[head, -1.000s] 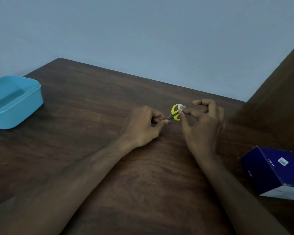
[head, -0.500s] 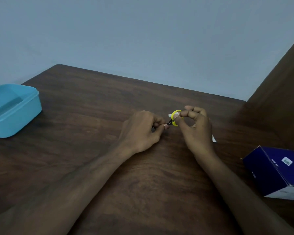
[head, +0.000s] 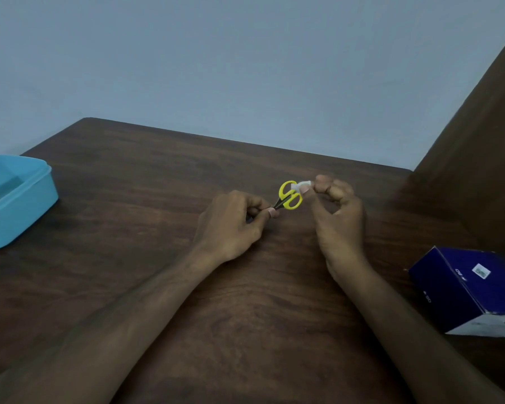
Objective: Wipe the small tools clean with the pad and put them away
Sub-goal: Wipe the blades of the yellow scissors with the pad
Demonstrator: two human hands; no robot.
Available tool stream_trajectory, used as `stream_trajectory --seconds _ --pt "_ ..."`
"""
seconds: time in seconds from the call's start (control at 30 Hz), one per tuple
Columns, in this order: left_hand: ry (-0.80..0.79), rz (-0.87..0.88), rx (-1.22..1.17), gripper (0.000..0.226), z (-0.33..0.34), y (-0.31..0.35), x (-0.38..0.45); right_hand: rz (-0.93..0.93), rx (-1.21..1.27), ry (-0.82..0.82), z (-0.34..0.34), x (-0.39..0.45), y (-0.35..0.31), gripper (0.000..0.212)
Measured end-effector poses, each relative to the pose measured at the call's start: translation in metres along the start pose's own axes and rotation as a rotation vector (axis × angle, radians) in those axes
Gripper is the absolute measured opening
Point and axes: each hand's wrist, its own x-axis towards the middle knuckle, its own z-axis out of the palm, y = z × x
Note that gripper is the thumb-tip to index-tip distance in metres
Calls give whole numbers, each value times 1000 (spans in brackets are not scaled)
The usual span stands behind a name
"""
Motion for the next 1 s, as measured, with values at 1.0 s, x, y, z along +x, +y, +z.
stream_trajectory --seconds 1.0 --pt "3 72 -117 19 2 -1 2 -436 -558 123 -14 0 -8 9"
